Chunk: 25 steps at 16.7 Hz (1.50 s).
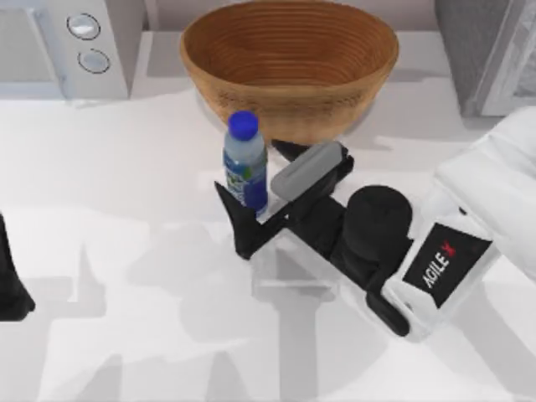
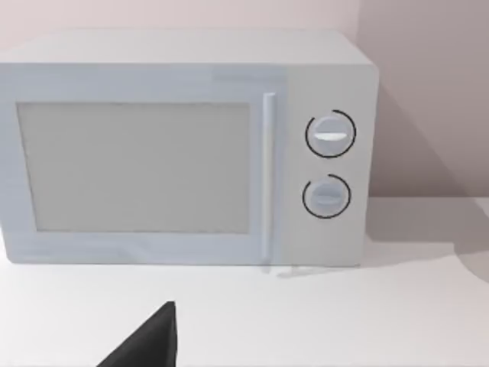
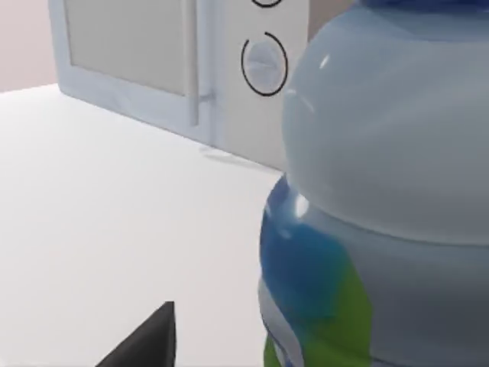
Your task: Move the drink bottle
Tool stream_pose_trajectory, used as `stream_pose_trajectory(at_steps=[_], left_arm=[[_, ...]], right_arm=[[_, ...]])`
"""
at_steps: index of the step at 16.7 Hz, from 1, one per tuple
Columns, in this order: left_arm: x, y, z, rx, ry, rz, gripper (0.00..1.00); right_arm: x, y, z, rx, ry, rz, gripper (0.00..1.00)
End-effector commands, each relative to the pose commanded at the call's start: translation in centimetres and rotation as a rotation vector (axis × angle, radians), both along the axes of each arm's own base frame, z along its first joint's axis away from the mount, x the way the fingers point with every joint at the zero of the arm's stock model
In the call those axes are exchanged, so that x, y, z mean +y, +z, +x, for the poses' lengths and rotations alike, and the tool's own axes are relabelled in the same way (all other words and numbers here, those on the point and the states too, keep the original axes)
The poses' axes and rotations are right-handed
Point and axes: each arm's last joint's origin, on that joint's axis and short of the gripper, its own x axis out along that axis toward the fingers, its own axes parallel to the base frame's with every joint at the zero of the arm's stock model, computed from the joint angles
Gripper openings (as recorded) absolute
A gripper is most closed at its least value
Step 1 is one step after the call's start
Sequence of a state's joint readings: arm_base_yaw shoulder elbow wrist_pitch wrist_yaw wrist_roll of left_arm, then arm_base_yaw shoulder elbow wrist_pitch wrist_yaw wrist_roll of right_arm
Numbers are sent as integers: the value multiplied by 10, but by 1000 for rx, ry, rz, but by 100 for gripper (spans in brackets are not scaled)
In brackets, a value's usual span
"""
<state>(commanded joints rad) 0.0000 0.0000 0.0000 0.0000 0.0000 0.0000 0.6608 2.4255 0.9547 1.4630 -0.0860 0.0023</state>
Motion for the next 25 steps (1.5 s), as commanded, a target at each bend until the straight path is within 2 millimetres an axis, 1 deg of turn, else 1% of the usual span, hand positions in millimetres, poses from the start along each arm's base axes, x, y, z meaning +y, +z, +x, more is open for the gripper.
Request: stream_pose_trajectory(at_steps=[3, 8, 21, 22, 25], left_arm=[[0, 0, 0, 0, 0, 0, 100], [0, 0, 0, 0, 0, 0, 100], [0, 0, 0, 0, 0, 0, 100], [0, 0, 0, 0, 0, 0, 100], [0, 0, 0, 0, 0, 0, 100]], right_arm=[[17, 2, 17, 1, 0, -1, 100], [21, 3, 19, 3, 0, -3, 100], [21, 3, 19, 3, 0, -3, 2], [21, 3, 19, 3, 0, -3, 0], [21, 3, 19, 3, 0, -3, 0]])
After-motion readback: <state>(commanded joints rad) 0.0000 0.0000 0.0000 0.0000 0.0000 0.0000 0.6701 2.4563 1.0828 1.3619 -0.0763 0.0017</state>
